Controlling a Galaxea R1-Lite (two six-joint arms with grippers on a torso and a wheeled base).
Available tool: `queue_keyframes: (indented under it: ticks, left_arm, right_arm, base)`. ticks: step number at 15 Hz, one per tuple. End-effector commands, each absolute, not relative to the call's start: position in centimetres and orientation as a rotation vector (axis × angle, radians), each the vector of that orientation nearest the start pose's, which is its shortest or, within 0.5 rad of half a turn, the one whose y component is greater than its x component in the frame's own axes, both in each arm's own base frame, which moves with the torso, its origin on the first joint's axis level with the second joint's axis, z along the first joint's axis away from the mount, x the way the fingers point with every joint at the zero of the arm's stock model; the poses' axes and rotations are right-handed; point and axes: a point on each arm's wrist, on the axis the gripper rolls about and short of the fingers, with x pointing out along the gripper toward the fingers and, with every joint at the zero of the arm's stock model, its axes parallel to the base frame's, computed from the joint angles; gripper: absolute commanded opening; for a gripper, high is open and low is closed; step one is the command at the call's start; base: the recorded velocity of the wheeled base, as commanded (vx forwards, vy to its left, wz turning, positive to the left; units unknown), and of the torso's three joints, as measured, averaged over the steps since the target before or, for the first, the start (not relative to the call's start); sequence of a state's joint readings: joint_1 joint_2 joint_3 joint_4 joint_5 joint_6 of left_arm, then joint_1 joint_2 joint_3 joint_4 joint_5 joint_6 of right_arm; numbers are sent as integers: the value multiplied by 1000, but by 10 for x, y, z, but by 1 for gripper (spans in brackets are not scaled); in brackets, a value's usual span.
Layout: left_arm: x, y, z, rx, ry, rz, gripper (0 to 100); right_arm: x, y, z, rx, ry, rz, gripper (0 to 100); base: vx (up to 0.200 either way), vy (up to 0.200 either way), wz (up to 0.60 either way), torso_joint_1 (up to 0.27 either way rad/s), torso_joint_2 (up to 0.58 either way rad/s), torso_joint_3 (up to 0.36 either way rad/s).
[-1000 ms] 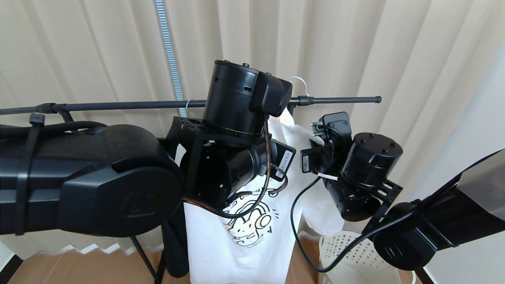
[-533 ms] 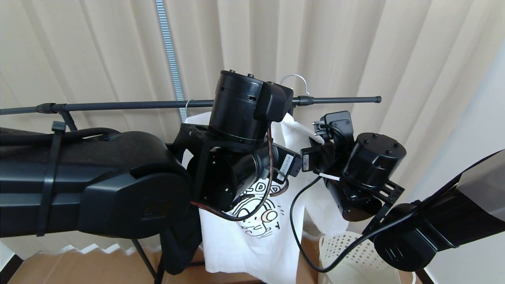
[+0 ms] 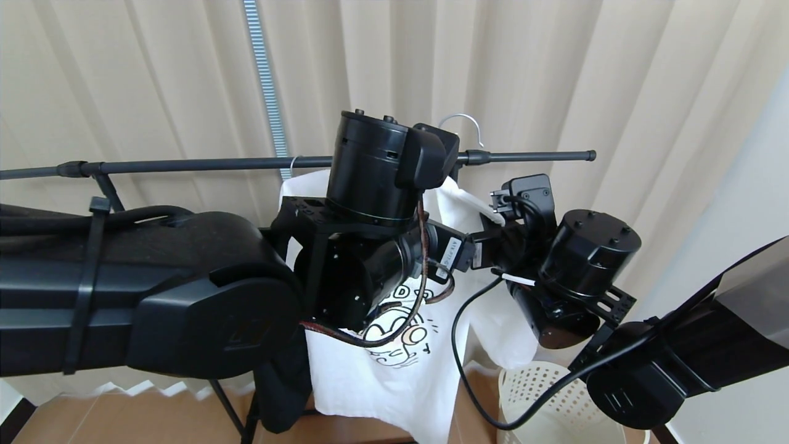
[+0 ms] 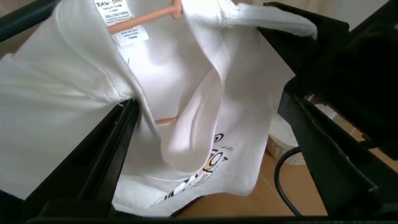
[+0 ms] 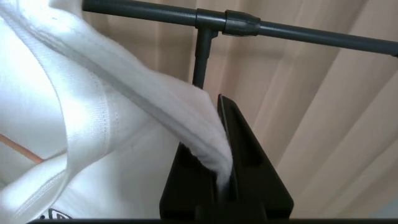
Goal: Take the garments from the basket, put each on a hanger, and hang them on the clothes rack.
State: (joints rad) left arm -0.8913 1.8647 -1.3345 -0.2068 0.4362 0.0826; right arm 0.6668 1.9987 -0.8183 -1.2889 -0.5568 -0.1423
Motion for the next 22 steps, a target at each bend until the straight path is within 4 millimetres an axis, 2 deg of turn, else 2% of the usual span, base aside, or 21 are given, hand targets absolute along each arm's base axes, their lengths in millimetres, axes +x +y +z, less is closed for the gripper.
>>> queue_keyframes:
  ticks: [1,7,9,14,17,22]
  left_arm:
    - [252,-289,219,286,239,-443,100]
    - [256,-289,219,256,201,-429,100]
    - [249,-284,222,257,201,-432,100]
    - [222,-256,230,264,204,-443,100]
    - [208,-242,228,275,217,-449,100]
    - [192,-222,238,295,189,-453,100]
  right_arm:
    - [286,213,153,-76,-100,113,0]
    - [281,213,155,-69,-104,153,0]
    - [282,212,155,-68,-105,151,0]
    - [284,213,154,-70,-103,148,0]
    - [285,209,154,-73,-102,162,0]
    - [285,205,151,-82,-94,177,0]
  base:
    - [0,0,0,0,0,0]
    - [0,0,0,0,0,0]
    - [0,0,0,0,0,0]
    - [0,0,0,0,0,0]
    - [0,0,0,0,0,0]
    - [0,0,0,0,0,0]
